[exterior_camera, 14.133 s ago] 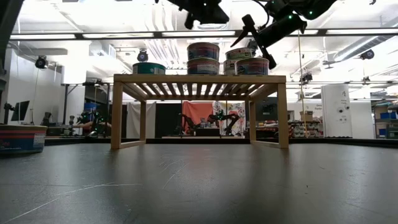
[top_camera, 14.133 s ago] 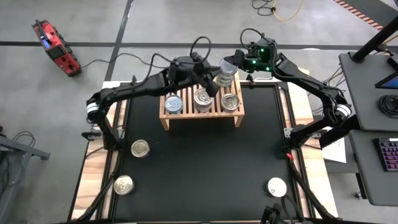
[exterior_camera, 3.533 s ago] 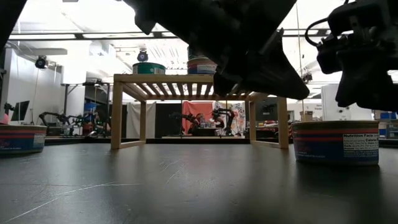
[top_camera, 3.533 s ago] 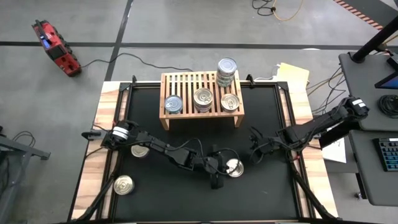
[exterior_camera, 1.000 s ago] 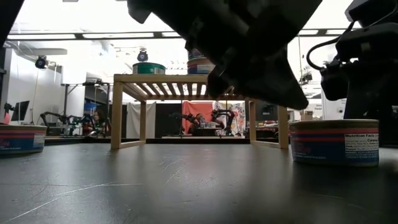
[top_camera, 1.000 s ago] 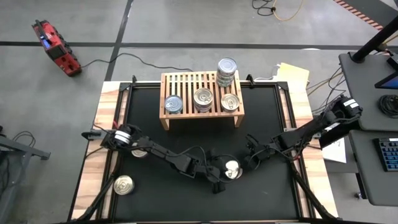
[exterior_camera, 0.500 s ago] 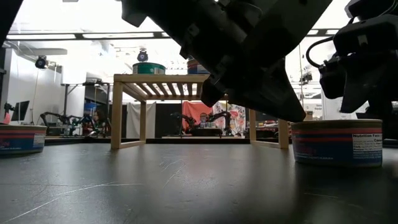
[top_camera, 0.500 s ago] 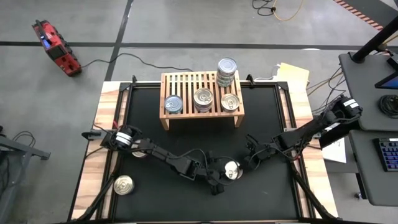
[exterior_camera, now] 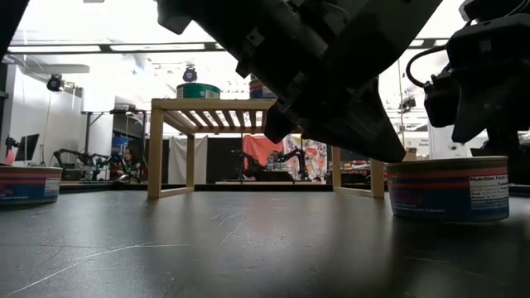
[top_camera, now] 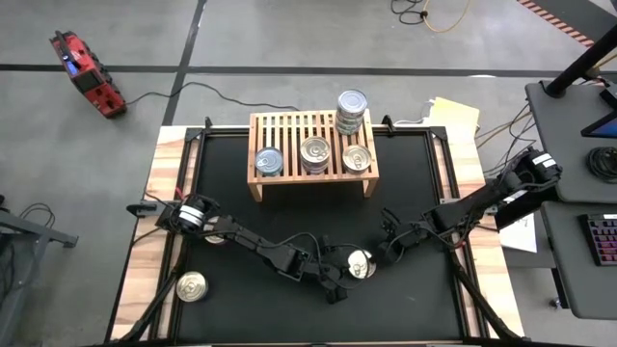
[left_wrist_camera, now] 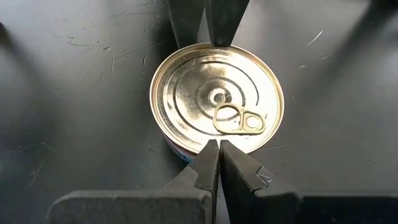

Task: Stack canned seafood by type on shelf
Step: Stack the blue pink tuna can on top of the blue pink tuna can on the shelf

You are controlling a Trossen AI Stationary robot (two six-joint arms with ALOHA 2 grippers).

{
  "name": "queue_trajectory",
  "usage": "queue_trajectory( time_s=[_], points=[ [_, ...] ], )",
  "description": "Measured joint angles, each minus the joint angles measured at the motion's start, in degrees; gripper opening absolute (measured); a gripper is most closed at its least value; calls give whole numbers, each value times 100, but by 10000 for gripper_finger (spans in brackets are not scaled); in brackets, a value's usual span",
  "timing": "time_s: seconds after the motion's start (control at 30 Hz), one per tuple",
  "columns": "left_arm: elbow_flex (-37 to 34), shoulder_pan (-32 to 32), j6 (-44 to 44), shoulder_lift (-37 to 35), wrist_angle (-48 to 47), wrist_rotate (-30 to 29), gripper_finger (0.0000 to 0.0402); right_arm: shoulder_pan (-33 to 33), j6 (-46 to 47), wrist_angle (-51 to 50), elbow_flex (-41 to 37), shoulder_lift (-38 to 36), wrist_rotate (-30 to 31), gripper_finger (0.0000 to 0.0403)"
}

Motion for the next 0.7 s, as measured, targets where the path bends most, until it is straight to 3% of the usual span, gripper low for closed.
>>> queue_trajectory(
  time_s=[0.33,0.7],
  points=[
    [-111,-59,-280,2,91,-176,0,0,-22,1,0,0,18,295],
    [-129,-68,-295,28,63,-195,0,0,-3,510,0,-4,20,317]
  ],
)
